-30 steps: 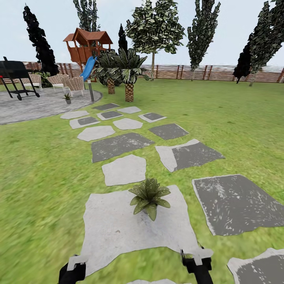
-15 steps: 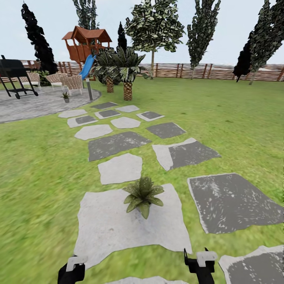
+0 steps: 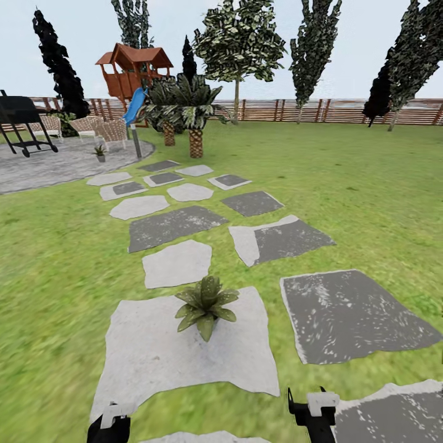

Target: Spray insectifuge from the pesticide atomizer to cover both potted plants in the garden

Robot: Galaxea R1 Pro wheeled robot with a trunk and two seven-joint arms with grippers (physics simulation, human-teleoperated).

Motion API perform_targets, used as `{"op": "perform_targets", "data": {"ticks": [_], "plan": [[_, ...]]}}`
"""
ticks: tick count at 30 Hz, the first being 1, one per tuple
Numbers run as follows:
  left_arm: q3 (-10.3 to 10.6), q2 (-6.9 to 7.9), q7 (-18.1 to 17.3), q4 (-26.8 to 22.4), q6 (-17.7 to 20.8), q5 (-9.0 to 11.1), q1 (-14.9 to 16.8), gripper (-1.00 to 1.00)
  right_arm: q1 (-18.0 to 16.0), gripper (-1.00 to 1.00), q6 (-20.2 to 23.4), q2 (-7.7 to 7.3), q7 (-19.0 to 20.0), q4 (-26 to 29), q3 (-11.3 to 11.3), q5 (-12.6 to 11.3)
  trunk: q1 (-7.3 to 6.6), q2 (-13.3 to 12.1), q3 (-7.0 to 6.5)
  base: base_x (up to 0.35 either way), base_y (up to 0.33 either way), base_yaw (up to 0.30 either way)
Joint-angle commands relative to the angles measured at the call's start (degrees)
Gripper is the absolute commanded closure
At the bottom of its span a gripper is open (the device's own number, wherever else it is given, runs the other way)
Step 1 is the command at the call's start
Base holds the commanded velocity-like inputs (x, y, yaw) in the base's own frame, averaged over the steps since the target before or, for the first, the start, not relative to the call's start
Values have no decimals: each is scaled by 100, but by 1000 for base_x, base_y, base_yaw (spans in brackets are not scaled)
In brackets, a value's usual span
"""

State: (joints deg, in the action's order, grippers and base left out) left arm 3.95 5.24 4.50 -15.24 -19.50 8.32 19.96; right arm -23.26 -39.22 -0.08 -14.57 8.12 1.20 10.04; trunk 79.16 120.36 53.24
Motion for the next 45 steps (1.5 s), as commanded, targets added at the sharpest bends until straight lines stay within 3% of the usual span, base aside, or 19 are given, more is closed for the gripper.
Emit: {"op": "perform_targets", "data": {"ticks": [1, 10, 27, 45], "plan": [[44, 4, 24, 7, -19, 48, -2, 100, -3, -100, 2, 0, -61, -4, 11, 60, -1, 2, 5, 0, -275, 0], [44, 11, 24, 151, -20, 55, -10, 100, 5, -100, 2, 0, -63, -12, 11, 60, -1, 2, 4, 0, -275, 45], [44, 4, 24, 162, -26, 56, -10, 100, 5, -100, 2, 0, -63, -12, 11, 60, -1, 2, -73, 0, -278, 214], [44, 8, 24, 171, -23, 56, -10, 100, 7, -100, 2, 8, -58, -56, 16, 60, -1, 2, -76, 0, -279, 6]]}}
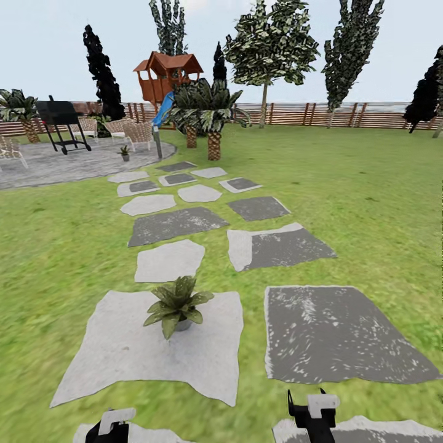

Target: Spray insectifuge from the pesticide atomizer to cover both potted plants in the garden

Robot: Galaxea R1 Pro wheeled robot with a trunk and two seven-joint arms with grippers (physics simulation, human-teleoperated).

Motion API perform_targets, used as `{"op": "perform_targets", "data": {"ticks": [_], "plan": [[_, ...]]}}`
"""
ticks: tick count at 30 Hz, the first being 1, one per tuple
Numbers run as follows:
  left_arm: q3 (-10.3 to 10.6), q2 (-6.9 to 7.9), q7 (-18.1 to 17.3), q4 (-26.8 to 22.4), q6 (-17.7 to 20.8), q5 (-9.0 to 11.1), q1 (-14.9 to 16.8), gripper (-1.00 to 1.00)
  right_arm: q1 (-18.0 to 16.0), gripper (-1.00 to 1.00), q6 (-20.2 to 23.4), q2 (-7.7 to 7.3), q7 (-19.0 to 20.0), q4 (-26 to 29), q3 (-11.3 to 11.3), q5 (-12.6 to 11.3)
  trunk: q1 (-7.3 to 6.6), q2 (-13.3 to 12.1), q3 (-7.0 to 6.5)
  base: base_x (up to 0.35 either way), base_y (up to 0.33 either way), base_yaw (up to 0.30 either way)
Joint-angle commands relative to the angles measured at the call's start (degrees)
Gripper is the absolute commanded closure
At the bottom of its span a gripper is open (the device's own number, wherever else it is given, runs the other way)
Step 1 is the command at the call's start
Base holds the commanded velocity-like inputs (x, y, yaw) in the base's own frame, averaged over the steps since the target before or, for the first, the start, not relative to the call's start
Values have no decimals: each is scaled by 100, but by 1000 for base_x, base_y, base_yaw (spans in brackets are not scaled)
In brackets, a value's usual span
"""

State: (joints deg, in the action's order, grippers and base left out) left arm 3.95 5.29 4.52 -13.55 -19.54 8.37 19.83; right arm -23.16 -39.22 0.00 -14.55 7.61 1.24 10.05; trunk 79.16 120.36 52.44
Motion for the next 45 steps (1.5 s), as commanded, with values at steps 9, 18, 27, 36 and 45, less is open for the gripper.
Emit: {"op": "perform_targets", "data": {"ticks": [9, 18, 27, 36, 45], "plan": [[45, 5, 175, 57, -30, 35, 3, 100, -5, -100, 2, 1, -60, -5, 16, 59, -1, 2, 5, 0, -279, 0], [52, -2, 276, 98, -41, 5, 3, 100, -5, -100, 2, 9, -57, -3, 16, 61, -1, 2, 5, 71, -293, 0], [53, -2, 277, 99, -36, -2, 3, 100, -5, -100, 2, 9, -57, -4, 16, 61, -1, 2, 5, 196, -287, 0], [53, -2, 277, 99, -33, -2, 3, 100, -5, -100, 2, 9, -59, -4, 15, 59, -1, 2, 5, 237, -259, 0], [53, 7, 277, 115, -41, -2, 3, 100, -5, -100, 2, 17, -59, -5, 16, 59, -1, 2, 5, 279, -215, 0]]}}
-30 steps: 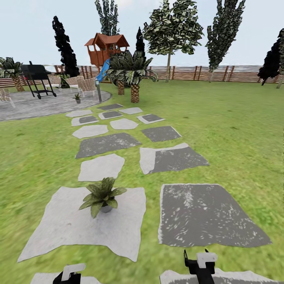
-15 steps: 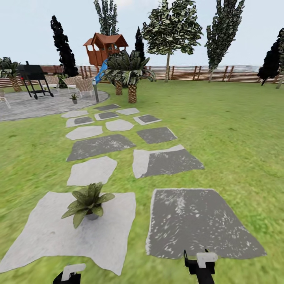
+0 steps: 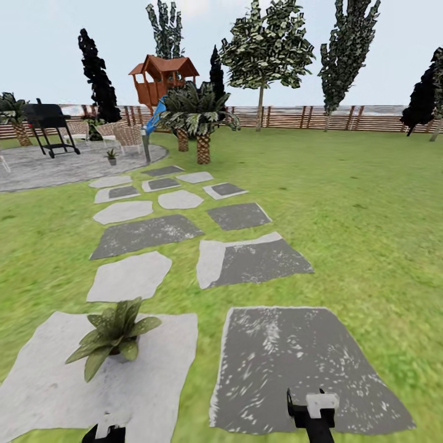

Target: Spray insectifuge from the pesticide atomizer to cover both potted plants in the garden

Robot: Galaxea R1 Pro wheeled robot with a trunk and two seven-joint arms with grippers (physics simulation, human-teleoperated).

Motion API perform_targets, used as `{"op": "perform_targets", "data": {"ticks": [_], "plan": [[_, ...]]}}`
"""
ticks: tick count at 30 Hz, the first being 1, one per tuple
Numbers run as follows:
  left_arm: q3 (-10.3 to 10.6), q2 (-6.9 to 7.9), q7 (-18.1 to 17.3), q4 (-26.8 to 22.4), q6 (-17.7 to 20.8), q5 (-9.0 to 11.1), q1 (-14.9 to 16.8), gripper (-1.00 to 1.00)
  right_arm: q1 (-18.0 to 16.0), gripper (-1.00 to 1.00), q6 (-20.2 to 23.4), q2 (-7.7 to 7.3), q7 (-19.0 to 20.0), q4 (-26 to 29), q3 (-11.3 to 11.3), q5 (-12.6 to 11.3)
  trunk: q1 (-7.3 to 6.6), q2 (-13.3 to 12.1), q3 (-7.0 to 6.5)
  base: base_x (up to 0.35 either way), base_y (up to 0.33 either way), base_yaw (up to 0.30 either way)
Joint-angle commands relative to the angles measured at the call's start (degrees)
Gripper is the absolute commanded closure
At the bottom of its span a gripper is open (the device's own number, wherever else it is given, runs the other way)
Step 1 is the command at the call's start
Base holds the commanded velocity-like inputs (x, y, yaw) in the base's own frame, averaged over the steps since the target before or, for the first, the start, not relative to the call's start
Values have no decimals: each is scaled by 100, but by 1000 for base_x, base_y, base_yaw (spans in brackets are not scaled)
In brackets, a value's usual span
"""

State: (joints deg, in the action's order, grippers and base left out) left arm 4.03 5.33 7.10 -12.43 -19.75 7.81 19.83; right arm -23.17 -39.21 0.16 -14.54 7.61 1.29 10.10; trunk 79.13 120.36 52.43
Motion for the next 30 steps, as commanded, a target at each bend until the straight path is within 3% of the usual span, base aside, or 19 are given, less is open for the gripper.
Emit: {"op": "perform_targets", "data": {"ticks": [1, 30], "plan": [[45, 3, 20, 3, -20, 54, 3, 100, -4, -100, 1, 1, -59, -5, 12, 54, 2, 2, 5, 283, -211, 0], [45, 12, 20, 3, -20, 71, 3, 100, -4, -100, 1, 1, -57, -5, 12, 62, 2, 2, 5, 283, -211, 0]]}}
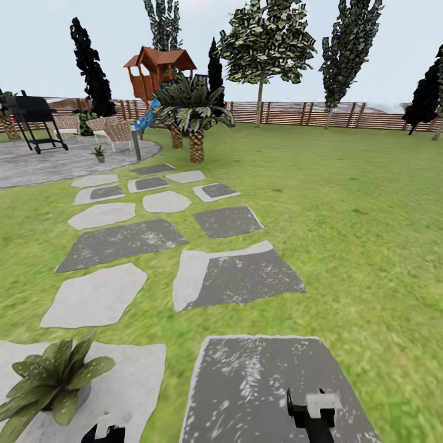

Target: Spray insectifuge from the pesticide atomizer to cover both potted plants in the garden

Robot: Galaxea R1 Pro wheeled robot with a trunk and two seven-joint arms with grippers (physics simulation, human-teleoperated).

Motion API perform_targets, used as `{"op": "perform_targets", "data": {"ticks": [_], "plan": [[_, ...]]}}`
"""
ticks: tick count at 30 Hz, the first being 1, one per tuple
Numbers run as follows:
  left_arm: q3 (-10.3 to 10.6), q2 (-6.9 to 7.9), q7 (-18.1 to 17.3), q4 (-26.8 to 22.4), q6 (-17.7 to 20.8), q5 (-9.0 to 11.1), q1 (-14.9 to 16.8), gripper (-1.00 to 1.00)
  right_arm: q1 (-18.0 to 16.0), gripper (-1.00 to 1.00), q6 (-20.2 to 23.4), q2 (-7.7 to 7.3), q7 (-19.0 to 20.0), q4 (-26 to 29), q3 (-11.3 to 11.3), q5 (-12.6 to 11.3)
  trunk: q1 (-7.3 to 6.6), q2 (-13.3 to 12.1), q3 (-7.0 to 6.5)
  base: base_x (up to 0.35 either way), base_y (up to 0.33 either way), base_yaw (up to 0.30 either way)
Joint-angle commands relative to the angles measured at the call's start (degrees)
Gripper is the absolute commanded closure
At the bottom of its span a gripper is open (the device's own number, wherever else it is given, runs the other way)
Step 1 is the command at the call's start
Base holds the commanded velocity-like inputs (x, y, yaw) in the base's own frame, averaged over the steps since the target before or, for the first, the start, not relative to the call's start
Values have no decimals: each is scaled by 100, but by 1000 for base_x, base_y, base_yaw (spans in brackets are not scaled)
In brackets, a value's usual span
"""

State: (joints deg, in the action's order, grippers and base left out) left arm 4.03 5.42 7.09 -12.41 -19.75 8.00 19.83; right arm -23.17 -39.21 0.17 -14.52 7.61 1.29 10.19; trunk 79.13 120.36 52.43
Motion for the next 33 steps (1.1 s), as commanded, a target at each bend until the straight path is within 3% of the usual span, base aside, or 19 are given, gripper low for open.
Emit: {"op": "perform_targets", "data": {"ticks": [1, 16, 27, 33], "plan": [[45, 3, 20, 2, -20, 53, 3, 100, -3, -100, 1, 1, -60, -5, 12, 54, 2, 2, 5, 283, -211, 0], [45, 12, 20, 11, -38, 70, 3, 100, -3, -100, 1, 1, -60, -13, 12, 54, 2, 2, 5, 295, -182, 0], [45, 12, 20, 11, -46, 78, 3, 100, -3, -100, 1, 4, -60, -13, 12, 54, 2, 2, 5, 333, -86, 3], [45, 12, 20, 19, -48, 79, 3, 100, -3, -100, 1, 10, -67, -14, 12, 54, 2, 2, 5, 337, -15, 167]]}}
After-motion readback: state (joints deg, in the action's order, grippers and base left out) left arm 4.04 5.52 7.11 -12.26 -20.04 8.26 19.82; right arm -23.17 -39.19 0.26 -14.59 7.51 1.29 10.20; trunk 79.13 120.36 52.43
